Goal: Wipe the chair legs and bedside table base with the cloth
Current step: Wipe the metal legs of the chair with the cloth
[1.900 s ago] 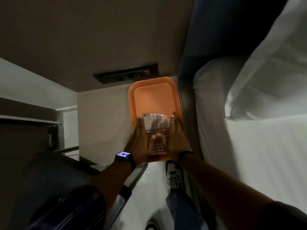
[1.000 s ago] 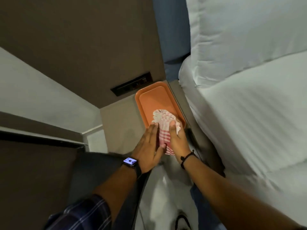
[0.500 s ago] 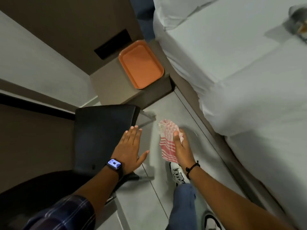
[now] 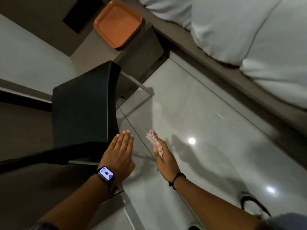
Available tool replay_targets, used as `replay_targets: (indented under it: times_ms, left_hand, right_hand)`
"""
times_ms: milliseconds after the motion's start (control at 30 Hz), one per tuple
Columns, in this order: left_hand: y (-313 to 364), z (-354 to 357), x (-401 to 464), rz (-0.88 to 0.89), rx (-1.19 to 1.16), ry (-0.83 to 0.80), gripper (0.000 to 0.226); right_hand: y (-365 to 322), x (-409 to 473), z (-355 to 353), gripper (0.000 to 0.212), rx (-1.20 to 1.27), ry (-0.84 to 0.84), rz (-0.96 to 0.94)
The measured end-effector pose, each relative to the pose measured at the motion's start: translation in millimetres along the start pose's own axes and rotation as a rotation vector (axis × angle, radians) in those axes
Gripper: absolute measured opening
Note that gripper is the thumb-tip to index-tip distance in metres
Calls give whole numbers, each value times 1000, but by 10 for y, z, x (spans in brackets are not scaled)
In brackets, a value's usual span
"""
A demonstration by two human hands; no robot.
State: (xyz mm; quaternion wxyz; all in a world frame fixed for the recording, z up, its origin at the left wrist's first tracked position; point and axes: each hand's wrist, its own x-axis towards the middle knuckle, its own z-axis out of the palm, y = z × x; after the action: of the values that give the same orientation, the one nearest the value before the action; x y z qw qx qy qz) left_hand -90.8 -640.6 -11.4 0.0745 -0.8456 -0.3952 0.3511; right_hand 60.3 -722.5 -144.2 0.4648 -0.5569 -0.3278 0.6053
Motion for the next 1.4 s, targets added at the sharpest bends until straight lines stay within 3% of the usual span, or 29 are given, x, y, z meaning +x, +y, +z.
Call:
replay_targets:
  times_ms: [300,400,567,733,1033,1267,1400]
  left_hand:
    - [171,571,-77,-105,274,166,86]
    - [172,616,-71,-121,365,147,84]
    - [157,680,-53,-172,451,133,84]
    - [270,642,-14,-256,446,158,82]
    - [235,592,27,-214,429,71,78]
    - [173,520,153,-109,391,-3,74]
    - [123,541,178,-53,374,17,72]
  right_hand:
    - [1181,221,1038,48,54,-4,-301]
    - [1316,297,1147,51,34,47,-402]
    - [1379,331,1273,70,66,125,-410]
    - [1323,460,1412,64,6,234,-472]
    - [1213,495,1464,47,-38,234,-396]
    - [1419,585,1527,55,-3,356,-354]
    - [1929,609,1369,74,-123,587,-22]
